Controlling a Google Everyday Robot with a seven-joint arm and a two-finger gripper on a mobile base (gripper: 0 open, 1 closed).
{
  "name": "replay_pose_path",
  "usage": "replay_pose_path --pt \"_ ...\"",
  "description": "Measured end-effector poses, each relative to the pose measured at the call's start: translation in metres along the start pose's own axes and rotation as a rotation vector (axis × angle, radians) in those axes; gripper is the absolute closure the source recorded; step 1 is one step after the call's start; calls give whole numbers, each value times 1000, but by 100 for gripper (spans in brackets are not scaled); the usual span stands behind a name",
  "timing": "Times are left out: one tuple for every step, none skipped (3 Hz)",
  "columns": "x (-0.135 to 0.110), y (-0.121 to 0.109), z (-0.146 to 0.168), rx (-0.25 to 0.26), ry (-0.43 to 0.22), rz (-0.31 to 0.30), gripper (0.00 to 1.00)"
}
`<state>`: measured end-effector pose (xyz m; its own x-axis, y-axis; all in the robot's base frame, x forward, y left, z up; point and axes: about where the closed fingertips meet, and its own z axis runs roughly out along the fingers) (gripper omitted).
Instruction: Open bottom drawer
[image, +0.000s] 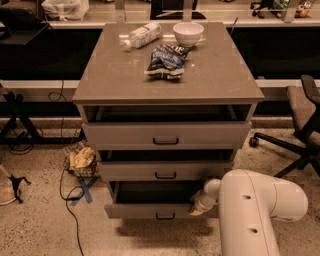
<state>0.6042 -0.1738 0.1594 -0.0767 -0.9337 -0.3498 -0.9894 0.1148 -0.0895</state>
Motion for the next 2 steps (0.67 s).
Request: replay_pose_path --pt "14 30 -1 40 -42 30 100" --pt "12 31 -4 42 -44 31 81"
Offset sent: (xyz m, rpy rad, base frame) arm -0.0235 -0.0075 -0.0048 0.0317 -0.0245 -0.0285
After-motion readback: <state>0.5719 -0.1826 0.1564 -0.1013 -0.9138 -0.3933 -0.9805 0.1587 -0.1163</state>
